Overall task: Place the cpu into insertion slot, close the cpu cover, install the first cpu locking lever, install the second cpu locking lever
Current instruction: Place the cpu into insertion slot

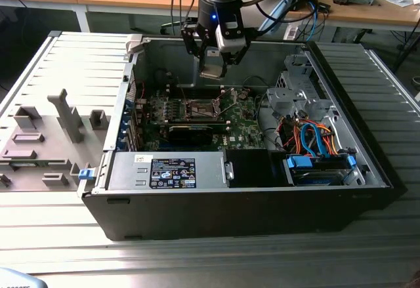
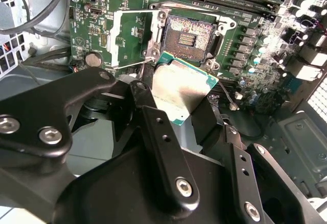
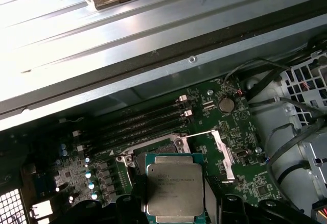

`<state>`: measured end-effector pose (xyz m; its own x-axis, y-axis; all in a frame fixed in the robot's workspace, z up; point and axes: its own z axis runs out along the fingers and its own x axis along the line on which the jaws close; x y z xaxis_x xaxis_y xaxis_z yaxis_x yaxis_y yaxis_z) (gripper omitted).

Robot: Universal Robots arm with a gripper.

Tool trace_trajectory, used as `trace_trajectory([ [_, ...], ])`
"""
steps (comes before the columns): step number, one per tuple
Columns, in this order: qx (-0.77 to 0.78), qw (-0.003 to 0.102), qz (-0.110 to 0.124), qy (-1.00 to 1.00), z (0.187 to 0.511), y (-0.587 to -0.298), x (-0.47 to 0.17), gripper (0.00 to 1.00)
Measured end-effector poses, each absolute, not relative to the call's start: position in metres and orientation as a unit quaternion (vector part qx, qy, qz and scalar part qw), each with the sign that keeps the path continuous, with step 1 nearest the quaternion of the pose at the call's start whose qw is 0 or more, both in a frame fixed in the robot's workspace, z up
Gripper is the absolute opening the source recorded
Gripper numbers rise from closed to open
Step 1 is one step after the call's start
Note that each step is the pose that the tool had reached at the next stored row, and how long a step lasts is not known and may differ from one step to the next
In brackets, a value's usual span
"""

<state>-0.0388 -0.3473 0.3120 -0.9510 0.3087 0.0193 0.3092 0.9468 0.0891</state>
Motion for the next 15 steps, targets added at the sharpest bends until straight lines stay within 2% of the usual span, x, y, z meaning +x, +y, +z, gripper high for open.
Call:
trace_trajectory([
  [15, -0.166, 0.002, -0.046, -0.985, 0.3116, -0.3473, -0.0388, 0.54],
])
